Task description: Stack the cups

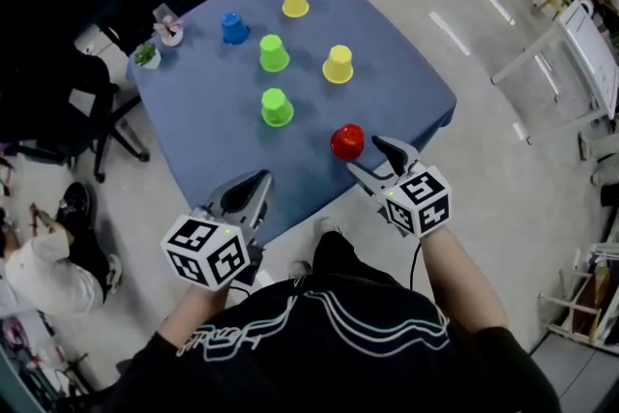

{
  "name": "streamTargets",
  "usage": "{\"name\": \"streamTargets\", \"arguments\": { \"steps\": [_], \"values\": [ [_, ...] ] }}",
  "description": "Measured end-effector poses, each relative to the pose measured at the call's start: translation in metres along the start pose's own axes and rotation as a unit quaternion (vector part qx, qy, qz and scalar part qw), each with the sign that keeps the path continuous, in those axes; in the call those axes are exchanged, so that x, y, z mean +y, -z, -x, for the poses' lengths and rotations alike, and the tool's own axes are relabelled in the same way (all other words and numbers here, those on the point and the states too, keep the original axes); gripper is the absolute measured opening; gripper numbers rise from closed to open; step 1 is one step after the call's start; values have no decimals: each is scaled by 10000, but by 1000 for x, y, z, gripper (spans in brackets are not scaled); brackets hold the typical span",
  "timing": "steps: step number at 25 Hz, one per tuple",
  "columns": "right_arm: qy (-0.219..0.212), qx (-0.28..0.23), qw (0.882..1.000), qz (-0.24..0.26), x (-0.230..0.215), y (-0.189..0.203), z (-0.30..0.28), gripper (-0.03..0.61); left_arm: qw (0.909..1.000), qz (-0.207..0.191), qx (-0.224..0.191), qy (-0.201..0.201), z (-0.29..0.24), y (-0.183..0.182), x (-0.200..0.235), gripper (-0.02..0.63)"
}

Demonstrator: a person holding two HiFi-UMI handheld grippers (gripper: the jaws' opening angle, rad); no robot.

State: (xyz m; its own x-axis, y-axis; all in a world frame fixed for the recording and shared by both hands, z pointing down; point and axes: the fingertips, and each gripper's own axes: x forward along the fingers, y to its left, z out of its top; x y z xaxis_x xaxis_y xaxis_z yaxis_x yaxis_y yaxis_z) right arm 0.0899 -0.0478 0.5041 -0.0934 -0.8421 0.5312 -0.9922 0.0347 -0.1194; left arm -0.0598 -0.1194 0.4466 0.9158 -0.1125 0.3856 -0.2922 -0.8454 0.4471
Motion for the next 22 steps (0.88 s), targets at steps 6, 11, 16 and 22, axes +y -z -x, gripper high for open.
{"name": "streamTargets", "arguments": {
  "steps": [6,11,16,22],
  "values": [
    [30,227,9994,271,-12,7,-26,287,9996,154,-31,-219,-4,-3,19,29],
    [96,364,9977,555,-18,11,-39,287,9991,247,-25,-353,-5,-1,31,29],
    [132,431,9970,634,-20,16,-47,285,9983,382,-22,-431,-3,3,38,28],
    [137,451,9969,628,-19,21,-53,282,9978,463,8,-474,-2,9,43,29]
  ]
}}
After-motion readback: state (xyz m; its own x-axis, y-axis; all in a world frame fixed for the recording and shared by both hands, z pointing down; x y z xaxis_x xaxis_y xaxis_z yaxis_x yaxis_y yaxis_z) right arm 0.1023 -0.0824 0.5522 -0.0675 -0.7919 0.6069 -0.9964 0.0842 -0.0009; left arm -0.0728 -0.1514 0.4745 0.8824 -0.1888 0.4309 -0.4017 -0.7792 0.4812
